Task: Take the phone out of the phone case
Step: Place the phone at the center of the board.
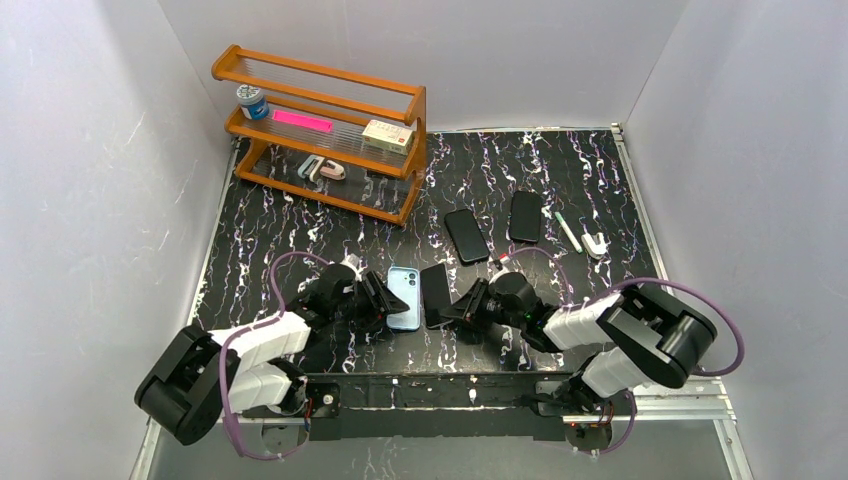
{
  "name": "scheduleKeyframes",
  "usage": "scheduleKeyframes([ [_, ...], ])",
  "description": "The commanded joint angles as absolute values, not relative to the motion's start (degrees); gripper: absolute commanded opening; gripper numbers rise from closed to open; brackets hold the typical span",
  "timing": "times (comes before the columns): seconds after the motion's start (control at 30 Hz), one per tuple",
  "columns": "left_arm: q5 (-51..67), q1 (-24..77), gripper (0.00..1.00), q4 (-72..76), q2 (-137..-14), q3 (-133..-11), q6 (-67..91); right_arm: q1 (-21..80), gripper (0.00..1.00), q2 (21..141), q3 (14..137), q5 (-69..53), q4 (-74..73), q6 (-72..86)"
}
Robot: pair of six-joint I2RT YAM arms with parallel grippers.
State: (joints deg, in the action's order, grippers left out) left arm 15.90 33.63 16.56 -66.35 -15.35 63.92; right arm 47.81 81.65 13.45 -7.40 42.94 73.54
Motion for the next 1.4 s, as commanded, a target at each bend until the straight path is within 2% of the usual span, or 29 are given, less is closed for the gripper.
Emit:
scheduleKeyframes([
  [0.0,14.3,33.9,0.63,13.3,-65.5,-15.1,62.9,48.4,0.31,84.8,16.5,-10.5,39.9,72.5],
  [0.07,13.9,33.9,0.7,12.3,-65.1,-15.3,62.5,48.8,0.35,85.5,17.3,-10.9,39.4,72.2],
  [0.1,13.7,33.9,0.8,11.7,-64.9,-15.4,62.3,49.0,0.38,85.5,17.6,-10.9,39.0,72.2],
  [0.13,13.4,33.9,0.93,11.1,-64.7,-15.5,62.2,49.2,0.43,85.5,17.9,-10.8,38.1,72.1],
  [0.17,13.1,33.9,0.98,10.5,-64.4,-15.7,61.9,49.3,0.45,85.2,18.3,-10.7,36.8,71.9],
  [0.47,9.0,33.9,0.98,0.8,-63.6,-20.1,56.6,50.1,0.67,82.4,25.5,-7.4,13.4,67.5],
  [0.63,4.3,33.9,0.98,-8.1,-64.0,-25.5,51.4,51.3,0.73,81.3,28.0,-5.1,3.1,67.5],
  [0.7,2.1,33.8,0.98,-11.4,-64.4,-27.7,49.4,52.0,0.82,81.2,29.1,-4.3,0.4,67.5],
  [0.77,0.9,33.8,0.98,-13.8,-64.5,-29.8,47.7,52.9,0.86,81.7,30.6,-3.9,-3.4,67.1],
  [1.1,-10.4,33.7,0.98,-25.3,-58.8,-39.5,39.0,54.5,0.95,83.9,39.7,6.1,-21.3,65.1],
  [1.17,-12.7,33.7,0.98,-26.5,-56.6,-41.1,37.3,54.6,0.99,83.4,42.0,7.6,-23.4,62.0],
  [1.37,-16.7,33.3,0.98,-30.3,-54.7,-45.3,33.4,52.2,0.99,81.5,50.6,16.5,-27.6,45.2],
])
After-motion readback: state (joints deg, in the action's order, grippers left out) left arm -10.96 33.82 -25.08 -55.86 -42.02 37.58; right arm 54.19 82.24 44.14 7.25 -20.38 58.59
